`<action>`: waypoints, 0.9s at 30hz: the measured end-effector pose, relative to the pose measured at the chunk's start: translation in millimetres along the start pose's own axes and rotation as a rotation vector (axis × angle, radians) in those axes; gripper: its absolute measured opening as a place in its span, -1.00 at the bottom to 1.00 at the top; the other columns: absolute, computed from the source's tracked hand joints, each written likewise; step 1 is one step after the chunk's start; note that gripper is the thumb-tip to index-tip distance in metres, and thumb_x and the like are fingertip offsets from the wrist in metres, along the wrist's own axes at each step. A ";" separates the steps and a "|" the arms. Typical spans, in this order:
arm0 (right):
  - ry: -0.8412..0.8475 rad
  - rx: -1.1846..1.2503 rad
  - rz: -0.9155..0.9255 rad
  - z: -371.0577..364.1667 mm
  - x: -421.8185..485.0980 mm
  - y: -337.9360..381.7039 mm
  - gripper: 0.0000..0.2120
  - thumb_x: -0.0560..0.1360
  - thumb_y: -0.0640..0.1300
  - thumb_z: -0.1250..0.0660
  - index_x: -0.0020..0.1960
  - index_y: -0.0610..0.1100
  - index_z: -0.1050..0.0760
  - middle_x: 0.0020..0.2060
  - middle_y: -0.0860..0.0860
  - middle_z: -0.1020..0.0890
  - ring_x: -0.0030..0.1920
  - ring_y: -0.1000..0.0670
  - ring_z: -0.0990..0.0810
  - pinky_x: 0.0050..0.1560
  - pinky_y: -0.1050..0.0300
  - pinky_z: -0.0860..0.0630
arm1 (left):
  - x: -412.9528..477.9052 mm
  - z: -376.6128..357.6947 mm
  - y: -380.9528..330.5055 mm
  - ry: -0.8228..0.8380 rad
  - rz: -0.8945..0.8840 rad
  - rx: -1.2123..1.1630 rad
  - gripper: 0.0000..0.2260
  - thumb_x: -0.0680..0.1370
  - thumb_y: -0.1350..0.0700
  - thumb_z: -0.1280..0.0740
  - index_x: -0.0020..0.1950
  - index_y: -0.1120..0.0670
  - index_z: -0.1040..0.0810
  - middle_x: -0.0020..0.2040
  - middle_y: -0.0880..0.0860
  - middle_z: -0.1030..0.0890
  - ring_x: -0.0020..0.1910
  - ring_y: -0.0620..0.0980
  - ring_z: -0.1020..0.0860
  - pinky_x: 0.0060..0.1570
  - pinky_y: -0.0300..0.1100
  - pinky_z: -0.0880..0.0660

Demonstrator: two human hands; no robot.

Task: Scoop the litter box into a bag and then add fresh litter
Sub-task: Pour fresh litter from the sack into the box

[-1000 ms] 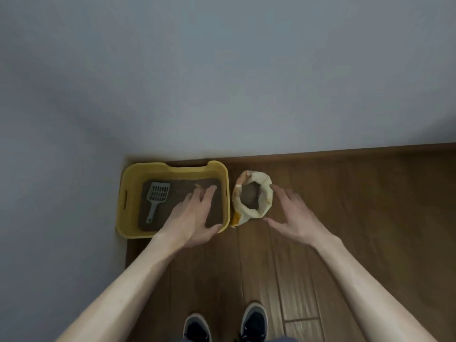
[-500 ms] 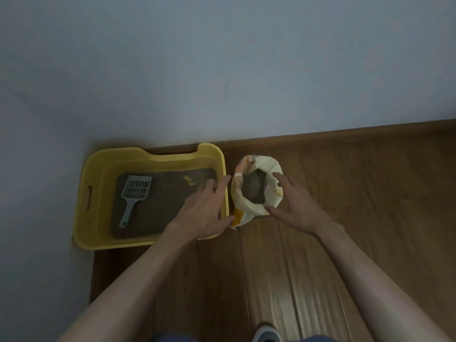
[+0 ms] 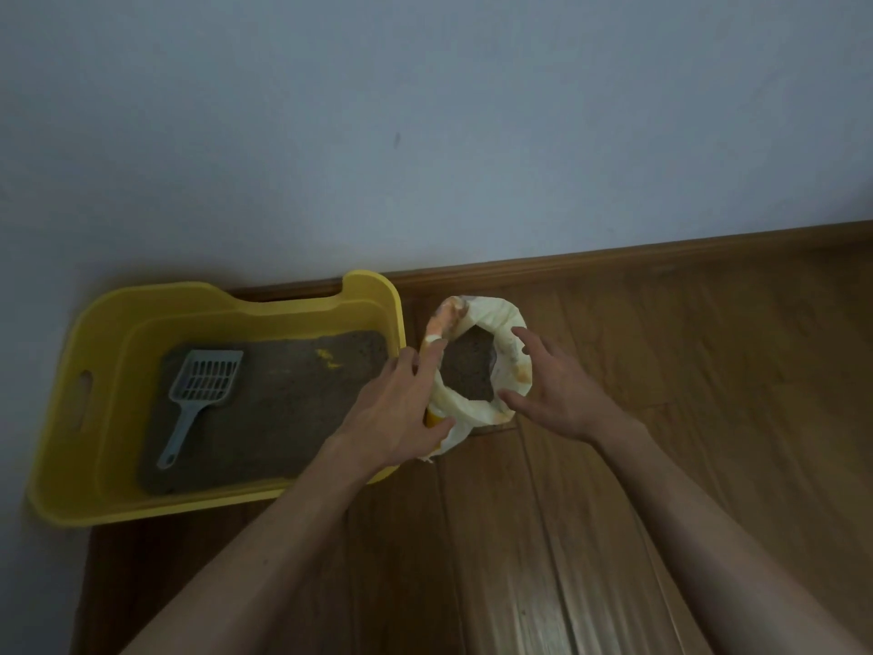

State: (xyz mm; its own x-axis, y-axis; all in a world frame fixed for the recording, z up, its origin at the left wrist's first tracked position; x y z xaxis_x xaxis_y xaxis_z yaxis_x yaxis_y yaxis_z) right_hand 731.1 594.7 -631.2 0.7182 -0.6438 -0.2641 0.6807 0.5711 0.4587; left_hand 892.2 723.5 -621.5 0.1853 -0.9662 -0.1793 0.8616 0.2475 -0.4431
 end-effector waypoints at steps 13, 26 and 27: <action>-0.051 -0.015 0.005 -21.9 21.1 -22.9 -0.21 0.47 0.12 -0.38 0.54 -0.04 -0.04 0.37 -0.11 -0.37 0.33 -0.12 -0.37 0.23 -0.05 -0.42 | 17.0 -35.4 2.7 -0.007 -0.014 0.118 -0.18 0.49 -0.21 -0.32 0.57 0.00 0.09 0.36 0.11 -0.29 0.30 0.10 -0.33 0.22 -0.03 -0.37; -0.037 -0.119 0.011 -33.8 60.8 -40.1 -0.23 0.46 0.06 -0.41 0.54 0.01 -0.09 0.43 -0.13 -0.19 0.43 -0.18 -0.20 0.35 -0.08 -0.32 | 20.0 -59.5 -1.5 -0.018 0.093 0.337 -0.17 0.51 -0.23 -0.25 0.57 0.01 0.17 0.44 0.20 -0.30 0.34 0.19 -0.31 0.37 0.21 -0.12; -0.032 -0.131 0.005 -33.8 62.9 -43.9 -0.24 0.46 0.06 -0.40 0.54 0.04 -0.10 0.45 -0.14 -0.15 0.44 -0.20 -0.17 0.36 -0.11 -0.30 | 20.5 -60.4 -3.4 -0.020 0.110 0.350 -0.17 0.51 -0.23 -0.26 0.57 0.01 0.17 0.44 0.22 -0.30 0.35 0.20 -0.30 0.38 0.23 -0.09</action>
State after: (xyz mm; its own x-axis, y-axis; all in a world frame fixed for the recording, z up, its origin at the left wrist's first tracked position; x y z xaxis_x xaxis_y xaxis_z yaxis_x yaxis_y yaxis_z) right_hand 751.3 546.4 -696.6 0.7178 -0.6557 -0.2343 0.6919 0.6342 0.3450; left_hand 864.6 707.2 -676.7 0.2921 -0.9372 -0.1908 0.9449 0.3136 -0.0940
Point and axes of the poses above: each hand's wrist, its own x-axis towards the middle knuckle, its own z-axis out of the back of the hand, y = z × x, the point moved 4 cm from there along x, towards the middle knuckle
